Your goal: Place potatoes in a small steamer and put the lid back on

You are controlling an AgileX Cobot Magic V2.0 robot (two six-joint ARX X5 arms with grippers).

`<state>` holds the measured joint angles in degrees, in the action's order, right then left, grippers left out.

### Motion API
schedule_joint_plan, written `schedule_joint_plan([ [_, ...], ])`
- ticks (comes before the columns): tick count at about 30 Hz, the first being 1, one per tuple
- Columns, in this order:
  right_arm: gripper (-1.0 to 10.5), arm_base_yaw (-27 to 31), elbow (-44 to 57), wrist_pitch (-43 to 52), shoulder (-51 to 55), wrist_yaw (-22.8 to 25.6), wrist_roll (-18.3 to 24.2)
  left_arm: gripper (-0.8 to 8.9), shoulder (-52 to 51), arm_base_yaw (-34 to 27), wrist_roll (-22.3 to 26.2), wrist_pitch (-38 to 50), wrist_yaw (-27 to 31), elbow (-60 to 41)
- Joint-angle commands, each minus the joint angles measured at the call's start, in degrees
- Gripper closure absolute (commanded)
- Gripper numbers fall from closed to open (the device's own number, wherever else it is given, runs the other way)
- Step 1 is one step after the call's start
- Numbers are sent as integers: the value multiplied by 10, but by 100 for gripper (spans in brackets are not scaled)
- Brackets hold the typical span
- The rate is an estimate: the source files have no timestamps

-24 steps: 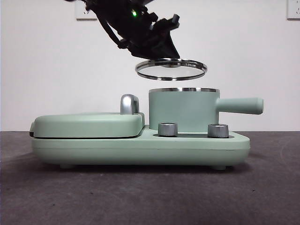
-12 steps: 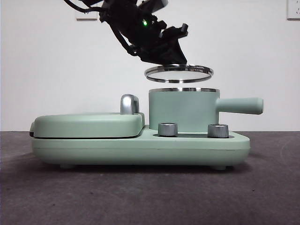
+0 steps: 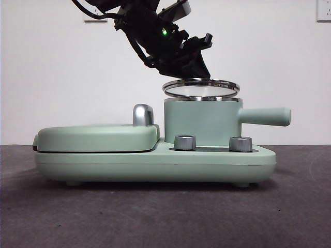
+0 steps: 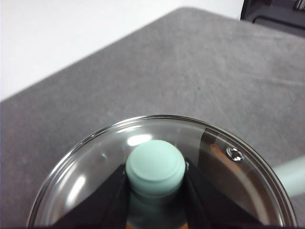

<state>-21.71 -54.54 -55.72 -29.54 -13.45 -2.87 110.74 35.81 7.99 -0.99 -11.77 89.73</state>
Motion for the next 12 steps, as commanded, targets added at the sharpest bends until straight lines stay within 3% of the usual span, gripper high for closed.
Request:
schedule_joint_plan([
  [1, 684, -3, -5, 3, -3, 0, -5, 799, 11, 7, 11, 6, -1, 22],
  [12, 684, -3, -5, -1, -3, 0, -5, 799, 11, 7, 18, -6, -4, 21],
])
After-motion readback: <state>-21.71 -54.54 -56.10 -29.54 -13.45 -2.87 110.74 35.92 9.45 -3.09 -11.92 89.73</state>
